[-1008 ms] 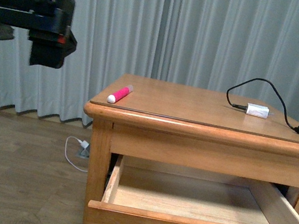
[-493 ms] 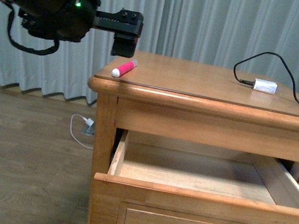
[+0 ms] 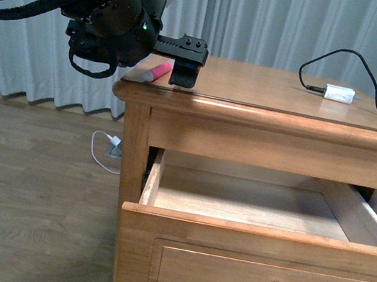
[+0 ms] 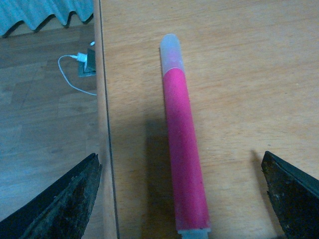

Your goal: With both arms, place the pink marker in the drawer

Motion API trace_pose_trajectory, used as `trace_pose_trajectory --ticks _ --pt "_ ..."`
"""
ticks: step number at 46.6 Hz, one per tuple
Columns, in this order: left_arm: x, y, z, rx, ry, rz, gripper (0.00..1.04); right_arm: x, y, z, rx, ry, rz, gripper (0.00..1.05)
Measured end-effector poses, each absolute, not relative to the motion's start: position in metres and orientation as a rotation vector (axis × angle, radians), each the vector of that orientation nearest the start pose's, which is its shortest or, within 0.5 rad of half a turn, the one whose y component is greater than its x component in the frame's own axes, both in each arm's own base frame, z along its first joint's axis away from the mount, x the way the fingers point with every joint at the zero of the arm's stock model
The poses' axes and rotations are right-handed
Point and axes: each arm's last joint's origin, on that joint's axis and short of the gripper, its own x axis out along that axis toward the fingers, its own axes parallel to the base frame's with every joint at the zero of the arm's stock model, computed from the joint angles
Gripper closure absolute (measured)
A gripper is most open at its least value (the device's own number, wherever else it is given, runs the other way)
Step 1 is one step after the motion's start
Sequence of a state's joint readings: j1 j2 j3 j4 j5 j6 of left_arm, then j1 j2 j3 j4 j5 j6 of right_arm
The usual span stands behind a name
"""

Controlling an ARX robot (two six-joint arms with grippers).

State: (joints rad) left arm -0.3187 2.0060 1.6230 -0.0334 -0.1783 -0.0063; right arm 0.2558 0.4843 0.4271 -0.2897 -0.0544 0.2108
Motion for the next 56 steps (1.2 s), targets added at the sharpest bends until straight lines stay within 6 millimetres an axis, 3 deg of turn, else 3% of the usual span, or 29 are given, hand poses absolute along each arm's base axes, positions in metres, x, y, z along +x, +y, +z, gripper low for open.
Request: trace_pose_trajectory --ticks 16,20,27,40,49,56 --pt "0.449 -0.144 0.264 0.086 0.418 -0.138 0.06 0.121 0.033 0.239 0.172 0.377 0.269 0.08" --pt "0.449 -0.144 0.264 0.087 0.419 -0.138 0.17 0.121 0.033 0.239 0.172 0.377 0.269 0.08" --pt "0.450 -0.144 0.264 0.094 0.423 -0.135 0.45 0.121 0.033 0.239 0.172 0.377 0.269 0.08" --pt "0.450 -0.136 0.265 0.087 0.408 -0.151 0.88 0.121 0.033 0.239 0.172 0.377 0.269 0.08" --pt "0.434 -0.132 0.275 0.120 0.338 -0.219 0.90 0.121 0.033 0.239 0.172 0.377 0.269 0.08" --pt "0.396 -0.128 0.309 0.146 0.203 -0.404 0.90 0.121 0.033 0.239 0.172 0.377 0.269 0.08"
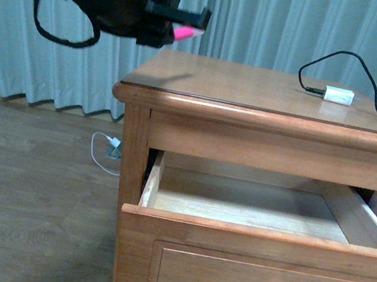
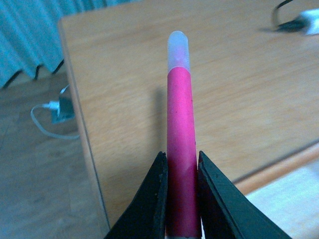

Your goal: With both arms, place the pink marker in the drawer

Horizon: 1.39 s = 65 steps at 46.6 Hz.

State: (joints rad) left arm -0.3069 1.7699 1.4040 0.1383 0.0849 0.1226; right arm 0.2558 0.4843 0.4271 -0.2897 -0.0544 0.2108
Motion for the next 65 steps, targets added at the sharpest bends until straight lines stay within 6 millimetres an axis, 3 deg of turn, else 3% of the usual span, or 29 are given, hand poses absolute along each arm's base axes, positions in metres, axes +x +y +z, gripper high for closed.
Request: trace_pose_trajectory --ticks 9,19,28,41,62,65 --pt "0.344 -0.123 0.332 0.205 0.088 -0.633 0.90 0.121 0.033 0.239 0.172 0.377 0.269 0.08" --pt "0.320 -0.120 0.306 0.251 0.104 -0.753 0.90 0.121 0.033 0.239 0.172 0.377 0.269 0.08" --pt "0.328 -0.127 0.269 0.291 0.184 -0.744 0.90 0.121 0.033 0.239 0.172 0.377 0.269 0.08" --pt "0.347 -0.155 0.214 0.312 0.308 -0.753 0.90 0.121 0.033 0.239 0.172 0.377 0.269 0.08" --pt "0.366 -0.185 0.190 0.348 0.359 -0.729 0.90 0.121 0.033 0.239 0.172 0.377 0.269 0.08" --pt "0.367 -0.186 0.189 0.353 0.363 -0.720 0.82 0.121 0.033 0.239 0.172 0.377 0.269 0.08"
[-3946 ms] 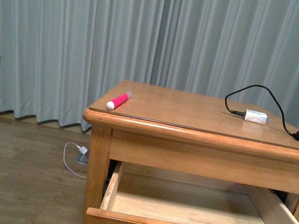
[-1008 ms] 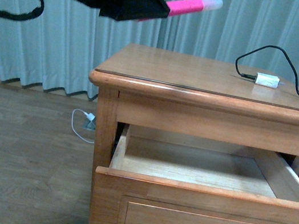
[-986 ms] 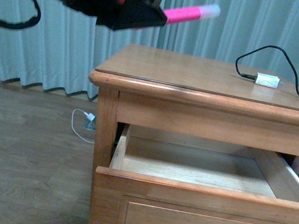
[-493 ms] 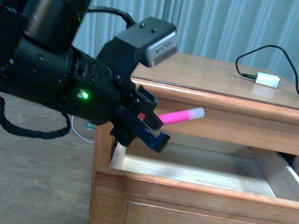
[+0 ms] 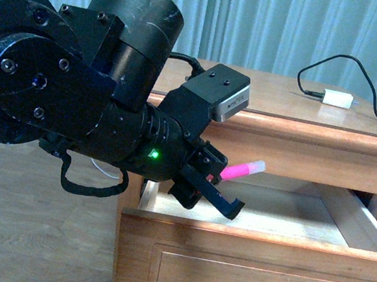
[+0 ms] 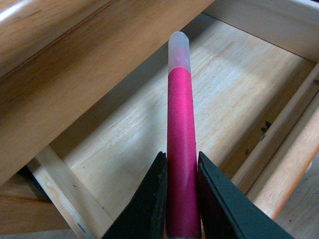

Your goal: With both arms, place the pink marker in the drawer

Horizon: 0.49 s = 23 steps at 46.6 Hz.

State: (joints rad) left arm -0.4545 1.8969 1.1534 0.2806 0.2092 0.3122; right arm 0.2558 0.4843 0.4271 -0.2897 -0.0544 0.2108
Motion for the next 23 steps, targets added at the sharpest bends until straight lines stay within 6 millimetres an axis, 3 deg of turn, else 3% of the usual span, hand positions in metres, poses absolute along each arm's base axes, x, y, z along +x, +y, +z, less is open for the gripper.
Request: trace_pose_trajectory --ticks 13,21,23 --pt "0.366 -0.184 0.194 0.357 0.334 -0.663 0.39 0.121 0.033 0.239 0.172 0.377 0.269 0.08" --pt "0.347 -0.159 0.210 0.365 0.288 -0.492 0.06 0.121 0.033 0.239 0.172 0.377 0.269 0.08" --pt "0.340 -0.151 0.215 0.355 0.270 -0.460 0.05 0.121 0.033 0.239 0.172 0.377 0.269 0.08"
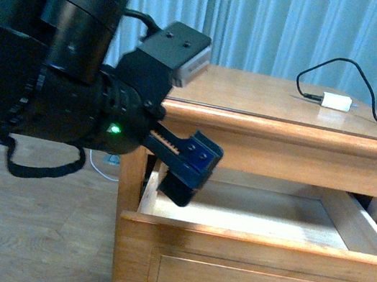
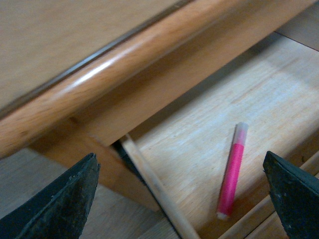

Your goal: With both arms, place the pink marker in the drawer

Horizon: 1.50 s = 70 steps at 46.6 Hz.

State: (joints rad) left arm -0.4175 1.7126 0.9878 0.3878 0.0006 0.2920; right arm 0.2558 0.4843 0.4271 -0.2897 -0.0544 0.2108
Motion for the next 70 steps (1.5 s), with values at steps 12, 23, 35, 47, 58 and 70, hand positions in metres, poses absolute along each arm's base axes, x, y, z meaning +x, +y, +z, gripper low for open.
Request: trace_pose_trajectory --ticks 12,23,35,47,58,70 --pt "0.262 -0.083 0.251 0.227 0.139 -0.278 0.06 0.121 0.033 0.239 0.172 0.377 0.269 0.08" --pt "0.164 -0.031 0.251 0.155 0.088 -0.174 0.06 0.121 0.033 0.239 0.172 0.377 0.269 0.08" --pt "0.114 -0.003 0.221 0.049 0.061 -0.027 0.06 0.121 0.033 0.239 0.172 0.377 0.269 0.08" --pt "0.111 0.000 0.211 0.016 0.001 0.000 0.32 0.121 0.033 0.239 0.172 0.377 0.269 0.08" --pt "0.105 0.000 0.195 0.009 0.014 -0.002 0.72 0.121 0.033 0.239 0.172 0.377 0.269 0.08" --pt "0.098 0.000 0.181 -0.001 0.005 -0.002 1.01 0.121 0.033 0.239 0.172 0.377 0.269 0.08"
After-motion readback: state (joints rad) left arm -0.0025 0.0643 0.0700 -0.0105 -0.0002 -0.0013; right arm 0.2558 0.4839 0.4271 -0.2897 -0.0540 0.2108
